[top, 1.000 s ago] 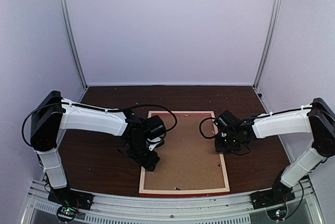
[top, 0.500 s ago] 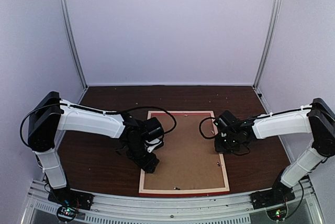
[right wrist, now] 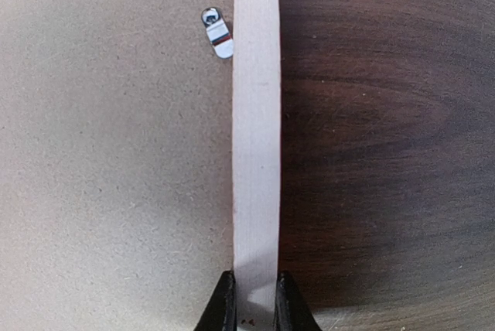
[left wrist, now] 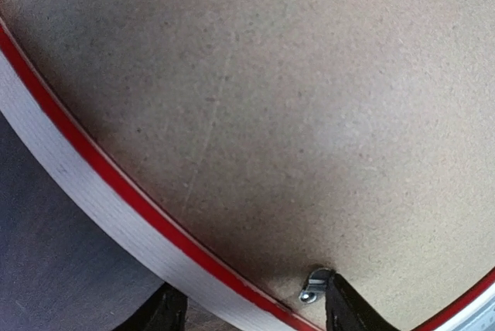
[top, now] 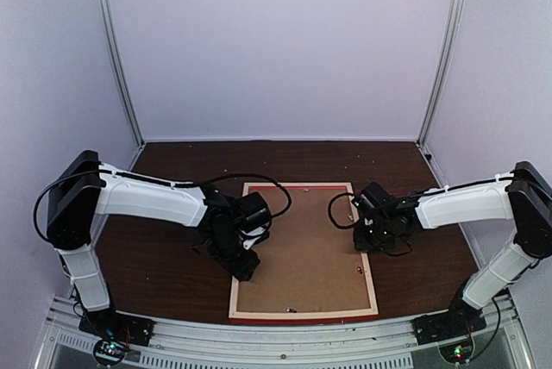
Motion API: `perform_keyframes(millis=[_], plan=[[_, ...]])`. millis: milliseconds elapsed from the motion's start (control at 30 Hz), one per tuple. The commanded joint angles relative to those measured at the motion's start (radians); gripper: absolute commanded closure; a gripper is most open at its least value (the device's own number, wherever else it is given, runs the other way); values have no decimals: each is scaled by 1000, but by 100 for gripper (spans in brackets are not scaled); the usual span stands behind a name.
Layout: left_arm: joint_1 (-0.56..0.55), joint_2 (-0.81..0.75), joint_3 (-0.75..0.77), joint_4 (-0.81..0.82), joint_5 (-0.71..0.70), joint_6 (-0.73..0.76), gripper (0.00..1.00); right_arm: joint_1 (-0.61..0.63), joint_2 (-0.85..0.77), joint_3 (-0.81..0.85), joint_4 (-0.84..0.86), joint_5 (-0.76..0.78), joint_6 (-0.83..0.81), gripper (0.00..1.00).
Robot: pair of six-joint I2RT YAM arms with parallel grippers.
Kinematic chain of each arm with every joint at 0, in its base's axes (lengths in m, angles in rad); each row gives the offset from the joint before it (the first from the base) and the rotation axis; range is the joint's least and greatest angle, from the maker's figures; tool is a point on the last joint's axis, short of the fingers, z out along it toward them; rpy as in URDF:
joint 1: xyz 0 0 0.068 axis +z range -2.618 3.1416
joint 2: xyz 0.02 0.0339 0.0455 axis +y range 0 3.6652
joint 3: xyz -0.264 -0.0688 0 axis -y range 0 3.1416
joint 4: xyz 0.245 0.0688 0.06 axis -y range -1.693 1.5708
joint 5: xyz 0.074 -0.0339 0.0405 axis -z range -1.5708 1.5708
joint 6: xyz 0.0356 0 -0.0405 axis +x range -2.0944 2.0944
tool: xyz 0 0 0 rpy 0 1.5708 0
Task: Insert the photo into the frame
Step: Press the fastener onto the backboard.
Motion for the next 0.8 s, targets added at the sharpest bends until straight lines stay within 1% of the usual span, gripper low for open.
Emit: perform_keyframes(millis=[0, 133, 333, 400, 633, 767], plan=[[0, 44, 31, 28, -37, -12, 40, 4, 36, -21, 39, -11, 26, 100], [2, 53, 36, 31, -41, -22, 44, 5, 37, -22, 39, -11, 26, 100], [21, 55, 32, 31, -24, -53, 53, 4, 36, -24, 41, -11, 25, 100], [21, 56, 29, 31, -13, -57, 54, 5, 36, -24, 41, -12, 25, 100], [21, 45, 2, 23, 42, -72, 55, 4, 43, -25, 49, -13, 26, 100], [22, 31, -4, 16, 37, -74, 52, 5, 48, -22, 52, -17, 25, 100]])
